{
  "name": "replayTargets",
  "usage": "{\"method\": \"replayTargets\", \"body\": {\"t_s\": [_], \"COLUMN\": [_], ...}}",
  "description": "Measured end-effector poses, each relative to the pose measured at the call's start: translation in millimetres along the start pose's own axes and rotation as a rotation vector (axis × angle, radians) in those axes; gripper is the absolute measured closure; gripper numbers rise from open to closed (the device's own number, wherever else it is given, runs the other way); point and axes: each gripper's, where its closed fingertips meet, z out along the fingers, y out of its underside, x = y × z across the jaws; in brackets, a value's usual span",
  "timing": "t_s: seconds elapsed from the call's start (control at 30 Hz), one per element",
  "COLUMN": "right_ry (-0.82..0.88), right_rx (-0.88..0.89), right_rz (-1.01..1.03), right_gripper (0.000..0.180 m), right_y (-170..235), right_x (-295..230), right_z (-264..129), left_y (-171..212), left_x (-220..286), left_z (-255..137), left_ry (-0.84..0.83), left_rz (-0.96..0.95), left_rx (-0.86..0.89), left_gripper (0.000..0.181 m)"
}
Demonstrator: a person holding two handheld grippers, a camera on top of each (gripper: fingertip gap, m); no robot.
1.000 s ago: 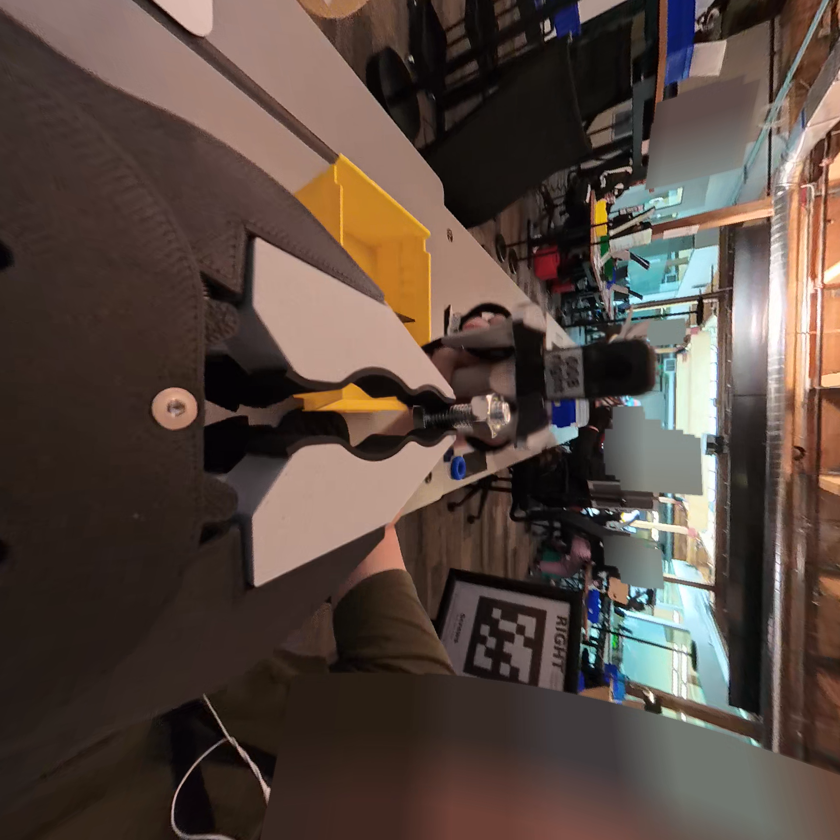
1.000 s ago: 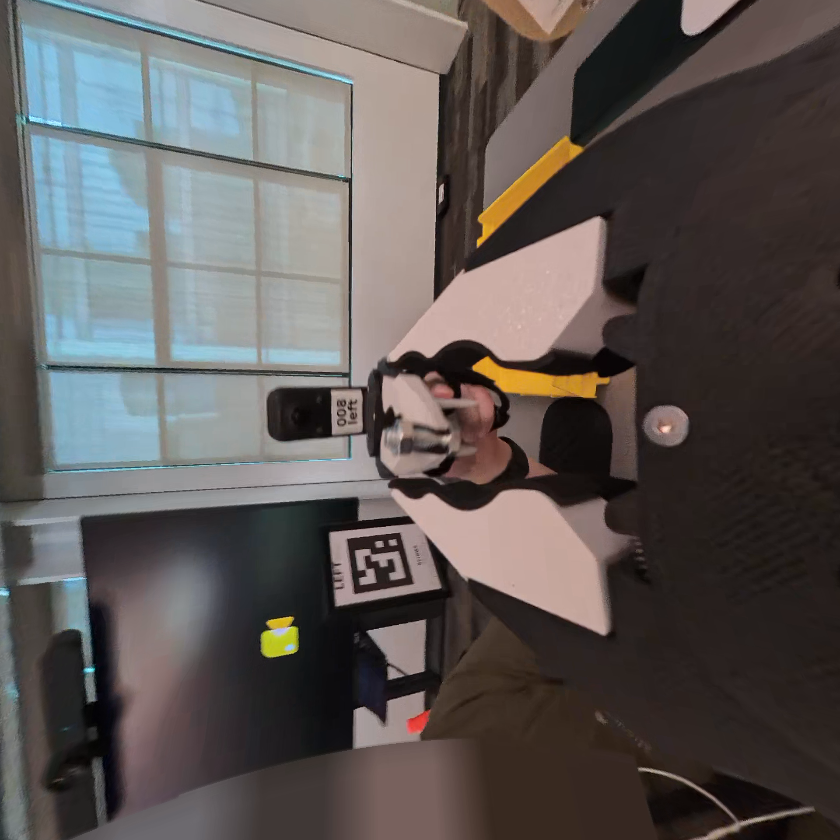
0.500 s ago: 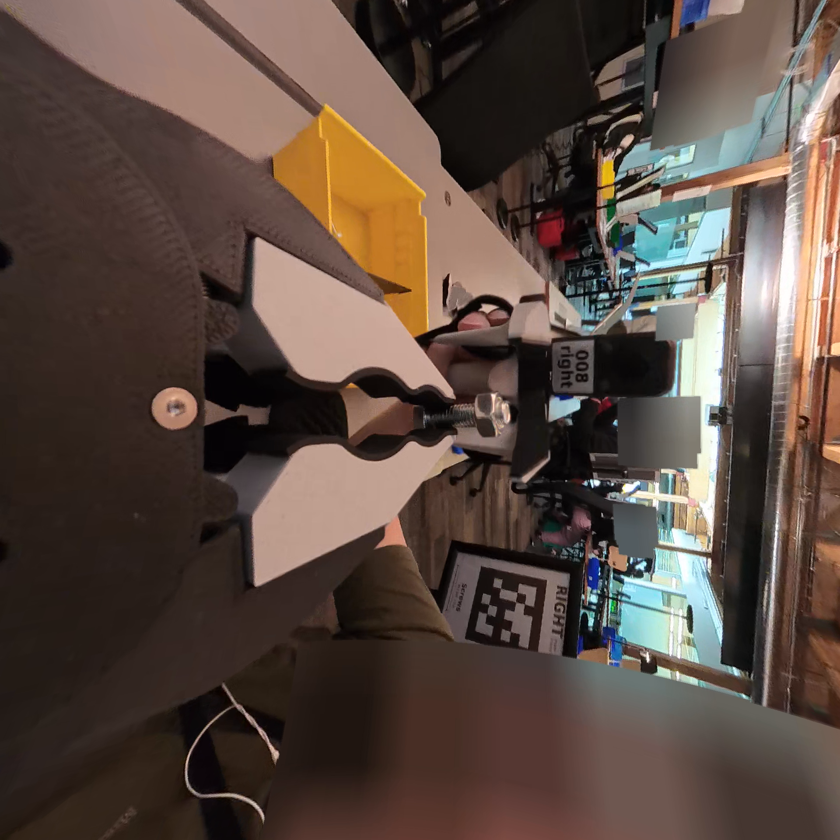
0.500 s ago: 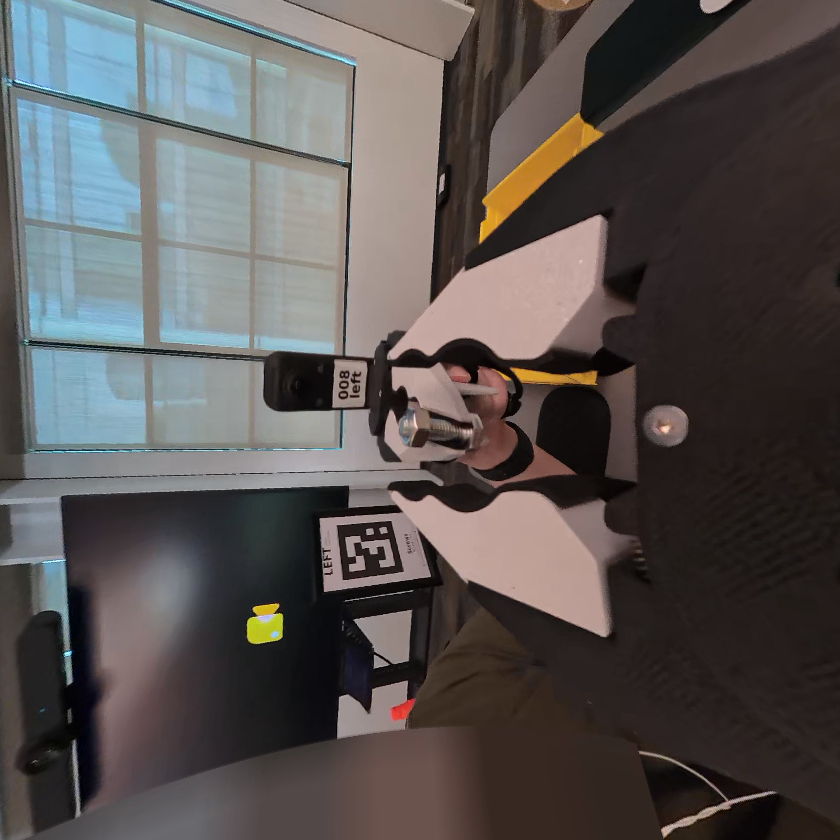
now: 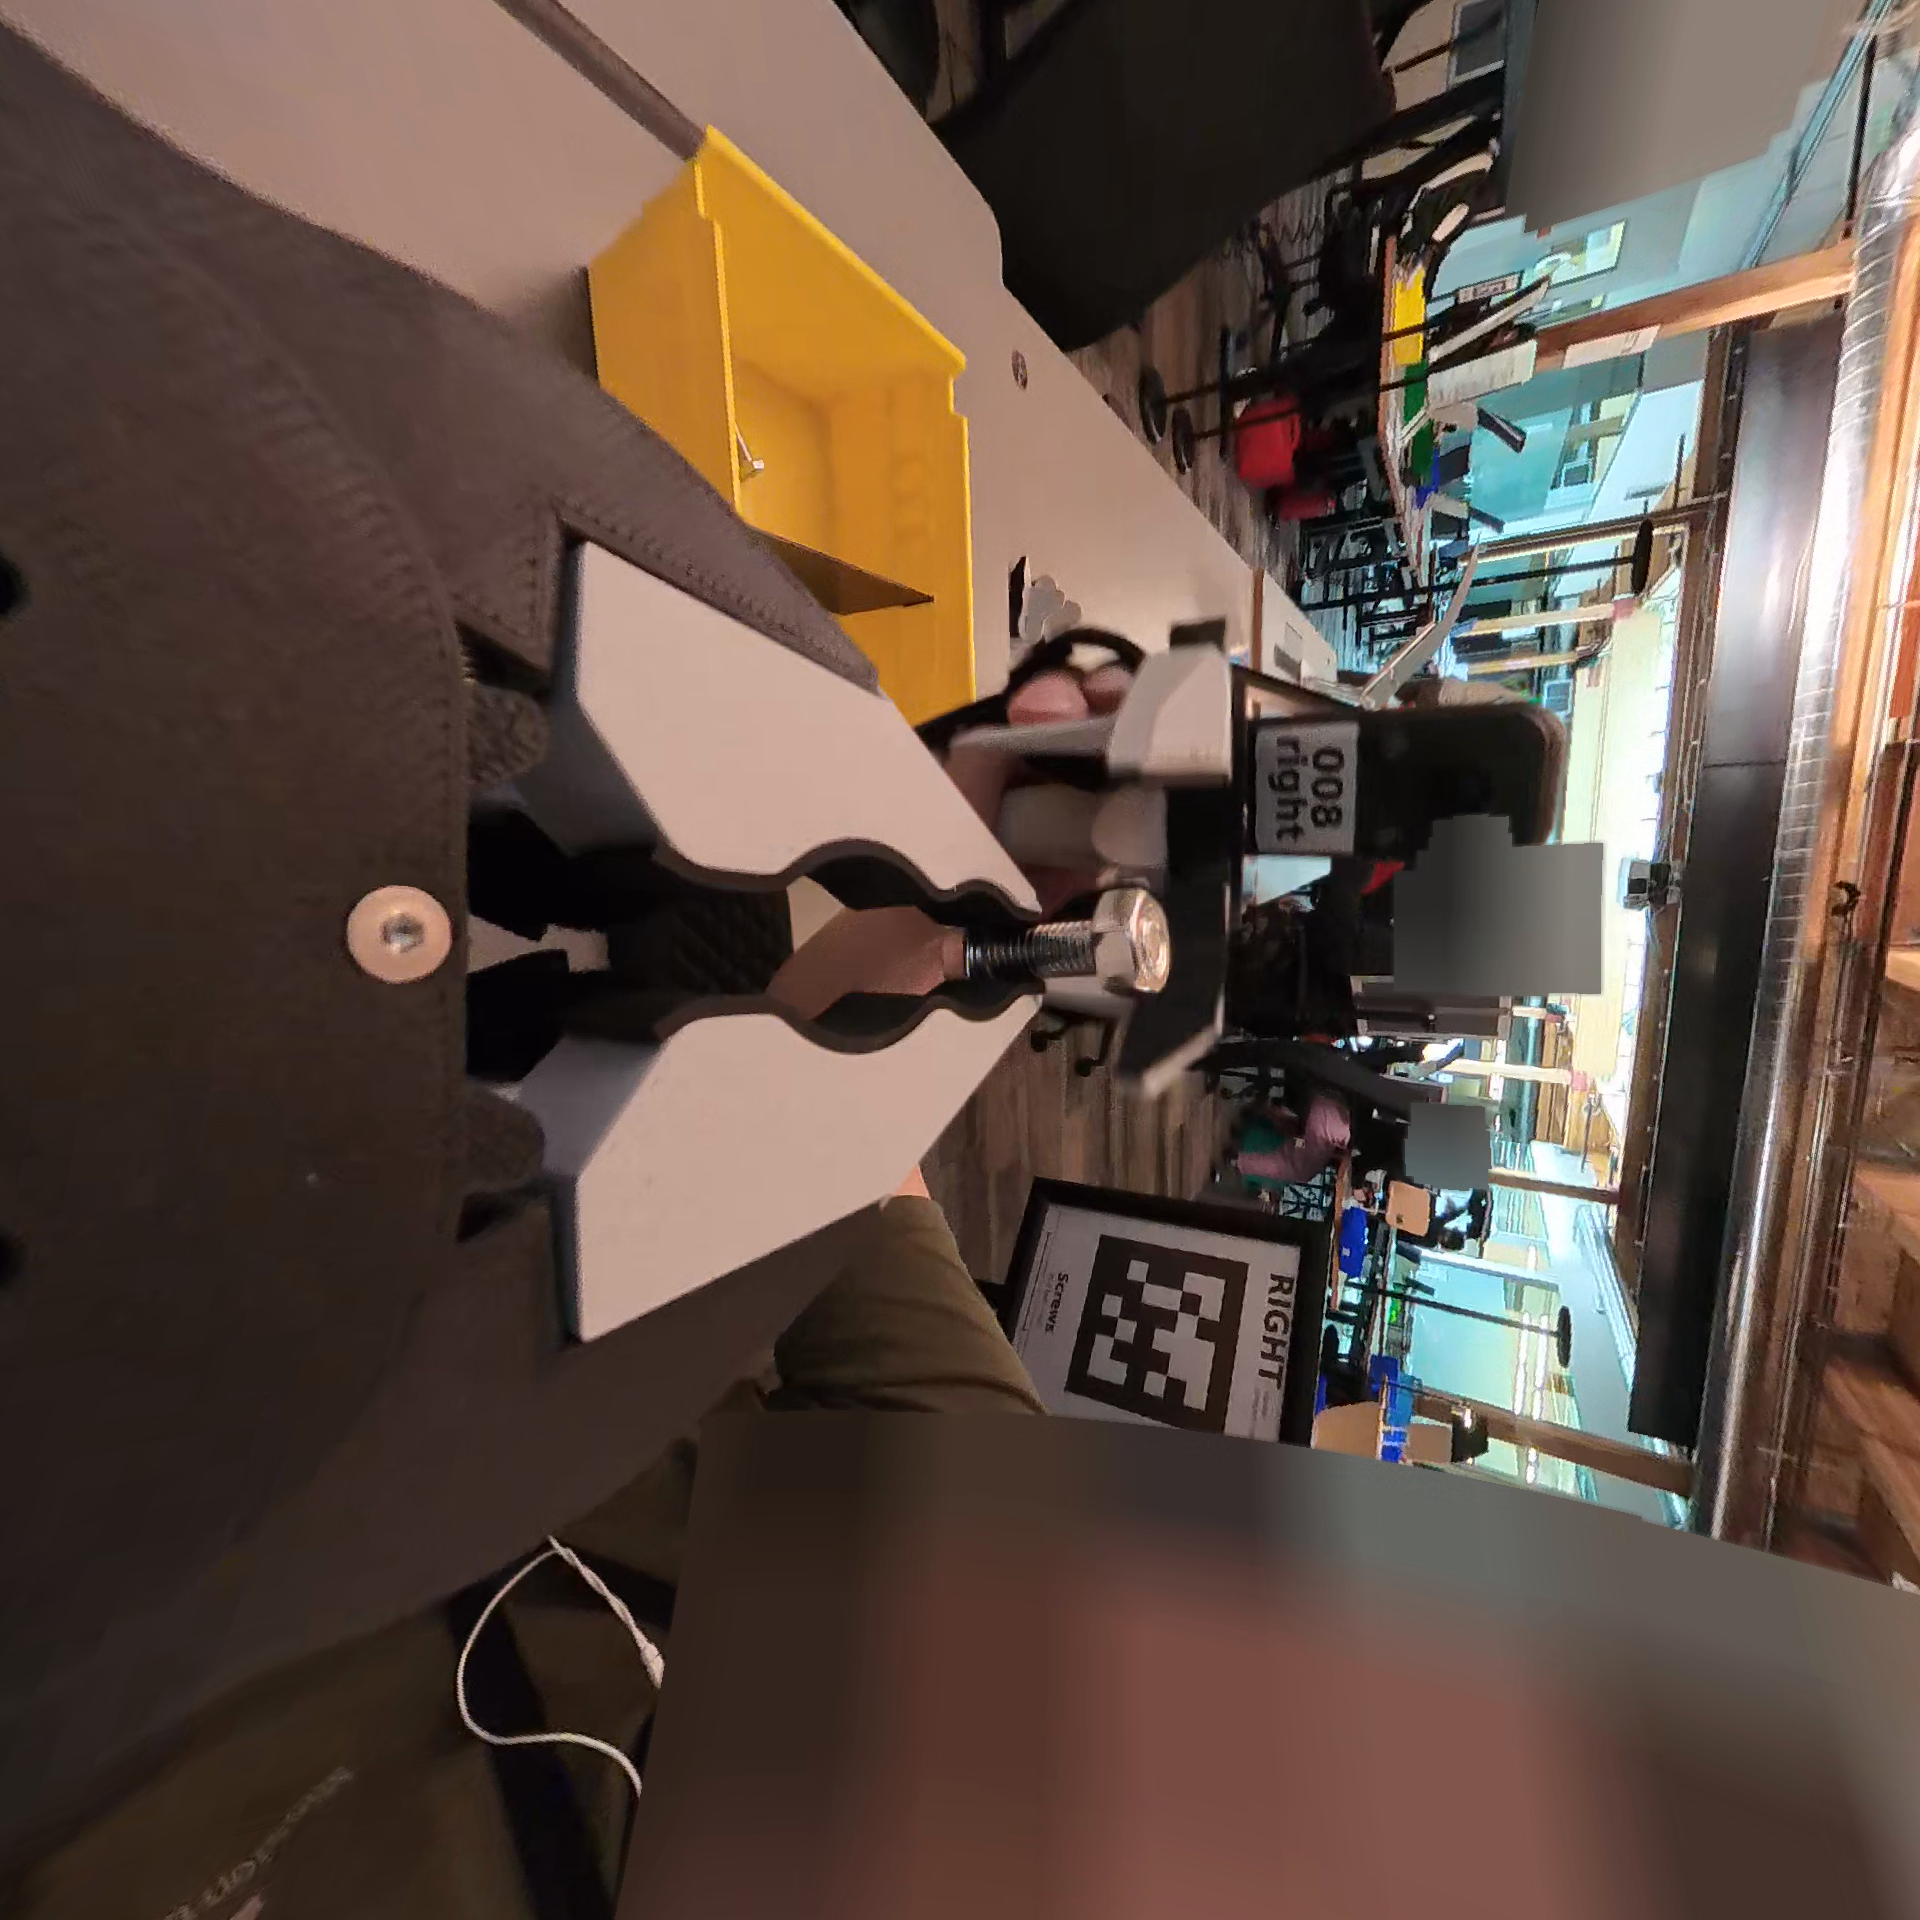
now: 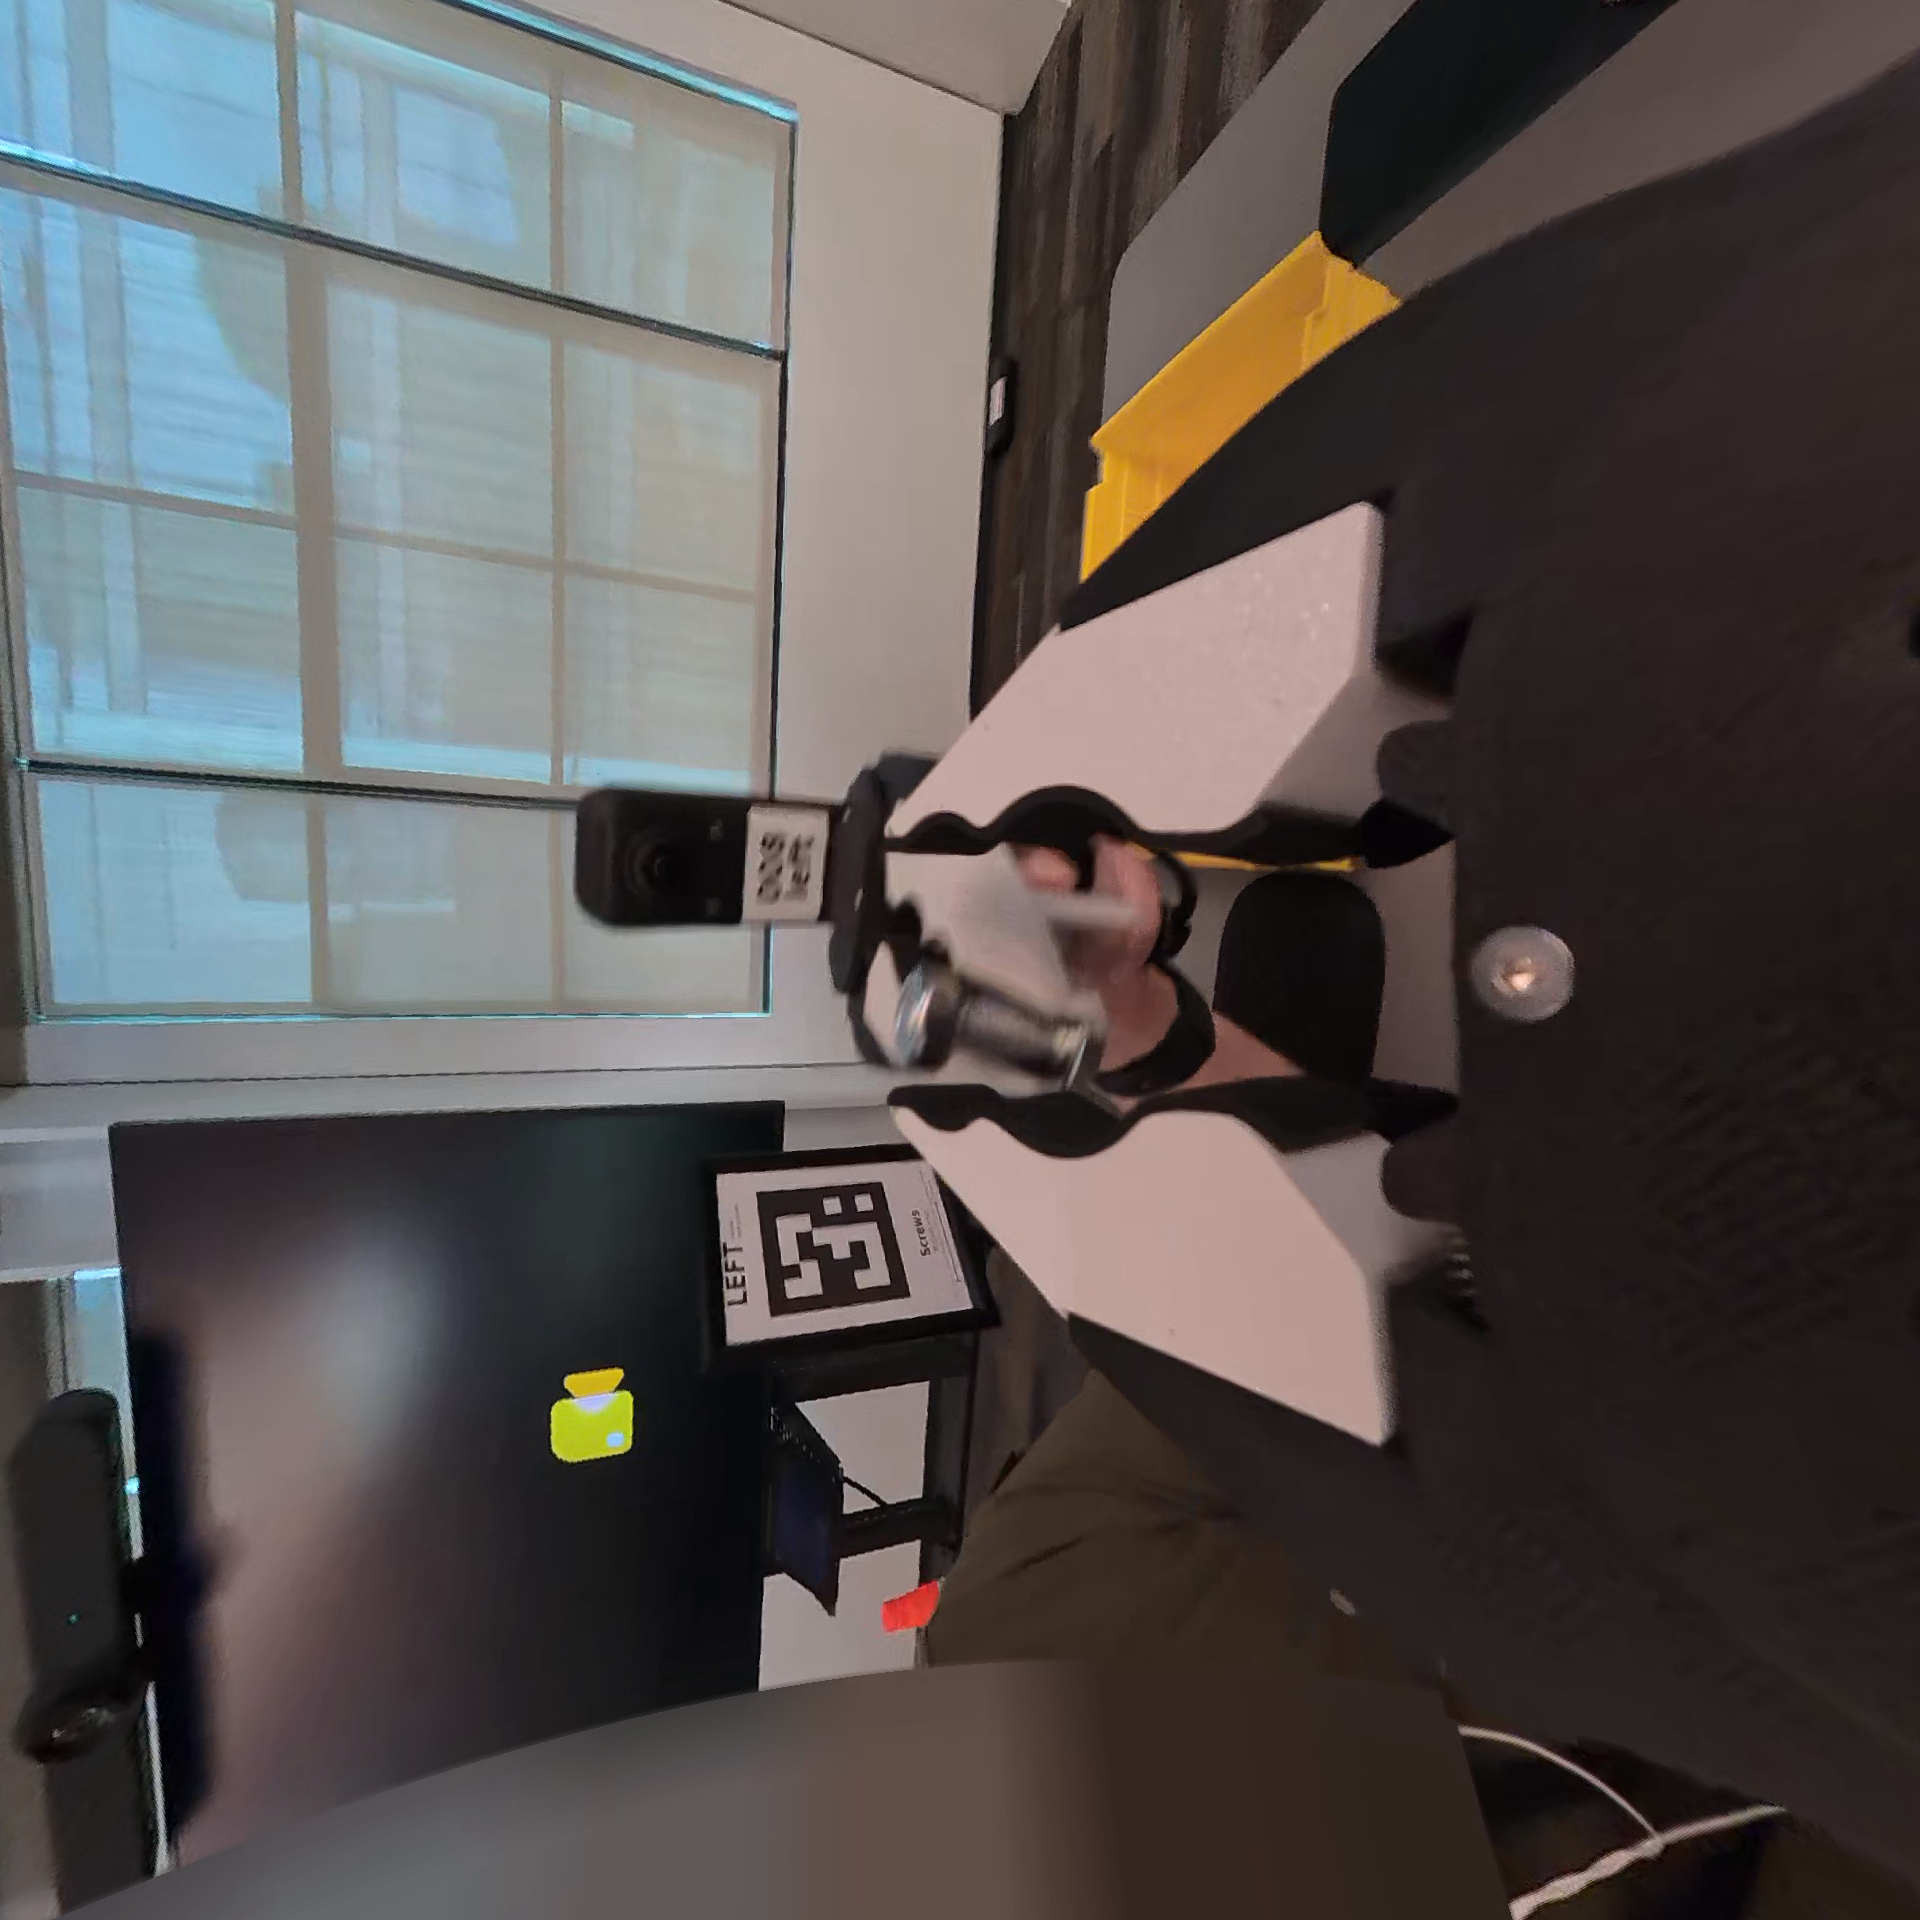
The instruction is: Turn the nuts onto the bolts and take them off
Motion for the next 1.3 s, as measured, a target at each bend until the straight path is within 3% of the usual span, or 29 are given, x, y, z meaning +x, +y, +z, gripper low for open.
{"method": "replayTargets", "body": {"t_s": [0.07,0.1,0.17,0.33,0.43,0.57,0.7,0.93,1.1,1.17,1.3], "right_ry": [-0.019,0.012,0.049,-0.030,-0.053,0.005,0.098,0.004,0.012,0.056,-0.010], "right_rx": [0.029,0.049,0.074,0.010,0.001,-0.011,0.006,-0.039,-0.038,-0.022,-0.014], "right_rz": [0.080,0.130,0.144,0.028,0.023,0.035,0.095,0.005,0.059,0.101,0.078], "right_gripper": [0.126,0.142,0.142,0.135,0.136,0.132,0.145,0.139,0.134,0.146,0.145], "right_y": [-1.0,-2.6,-5.1,-8.1,-5.4,2.7,2.0,1.4,8.7,8.2,2.0], "right_x": [15.4,28.9,42.3,0.8,-10.5,15.3,46.4,5.3,24.3,39.0,22.8], "right_z": [-13.3,-21.9,-33.7,-14.2,-3.5,-13.1,-34.9,-10.2,-18.0,-26.5,-24.7], "left_y": [0.0,-1.5,-8.2,1.6,6.3,6.9,0.7,9.3,11.0,11.4,8.3], "left_x": [-0.6,-3.5,7.3,-12.4,-12.1,-9.9,-5.5,-22.2,-19.5,-23.8,-23.4], "left_z": [0.8,-1.6,-6.8,-8.4,-2.3,0.2,-7.0,-8.3,-3.7,-6.9,-9.4], "left_ry": [-0.026,-0.052,0.018,-0.114,-0.102,-0.117,-0.110,-0.207,-0.205,-0.228,-0.210], "left_rz": [0.021,0.028,0.012,0.049,0.041,0.063,0.071,0.093,0.099,0.103,0.080], "left_rx": [-0.005,0.001,0.034,-0.033,-0.055,-0.069,-0.049,-0.105,-0.119,-0.121,-0.098], "left_gripper": [0.173,0.173,0.173,0.173,0.173,0.173,0.173,0.173,0.173,0.173,0.173]}}
